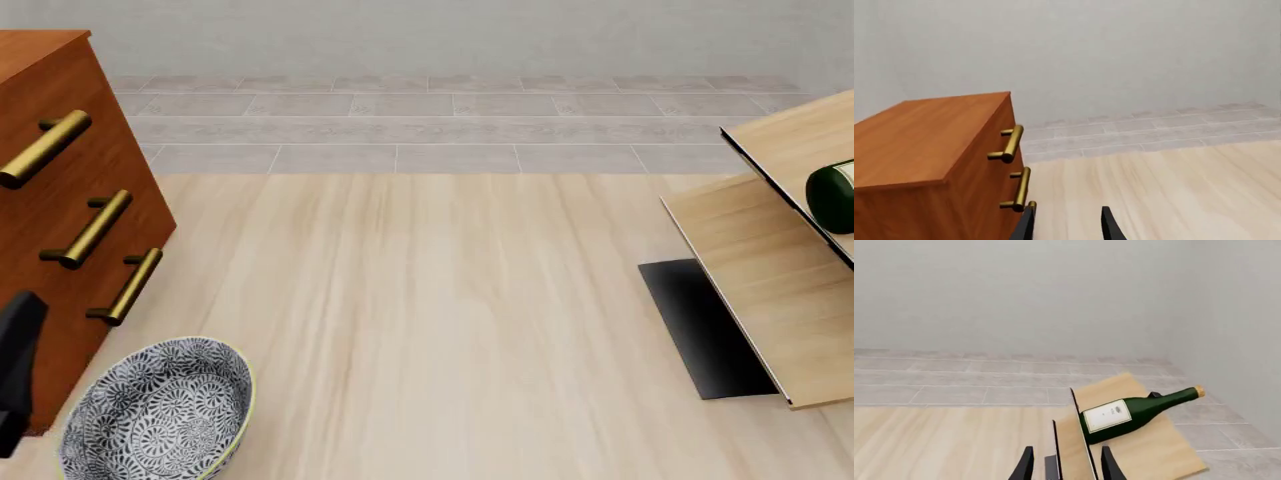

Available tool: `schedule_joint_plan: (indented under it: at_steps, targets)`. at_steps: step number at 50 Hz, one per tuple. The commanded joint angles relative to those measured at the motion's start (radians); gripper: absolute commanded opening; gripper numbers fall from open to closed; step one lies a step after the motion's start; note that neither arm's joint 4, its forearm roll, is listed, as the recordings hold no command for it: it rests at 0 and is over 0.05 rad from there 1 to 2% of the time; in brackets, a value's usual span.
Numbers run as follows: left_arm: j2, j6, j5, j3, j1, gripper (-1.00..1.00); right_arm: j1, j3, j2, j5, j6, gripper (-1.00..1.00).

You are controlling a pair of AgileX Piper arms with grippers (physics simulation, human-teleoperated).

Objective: Put the wine bottle on the wine rack.

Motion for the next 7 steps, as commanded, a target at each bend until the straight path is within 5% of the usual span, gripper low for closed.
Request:
schedule_joint_plan:
  at_steps: [1, 7]
  targets:
    - [-0.005, 0.02, 0.035, -0.025, -0.004, 1.0, 0.037, 0.044, -0.107, 0.041, -0.015, 1.0]
    - [-0.006, 0.024, 0.058, -0.045, 0.002, 1.0, 0.043, 0.058, -0.119, 0.031, -0.023, 1.0]
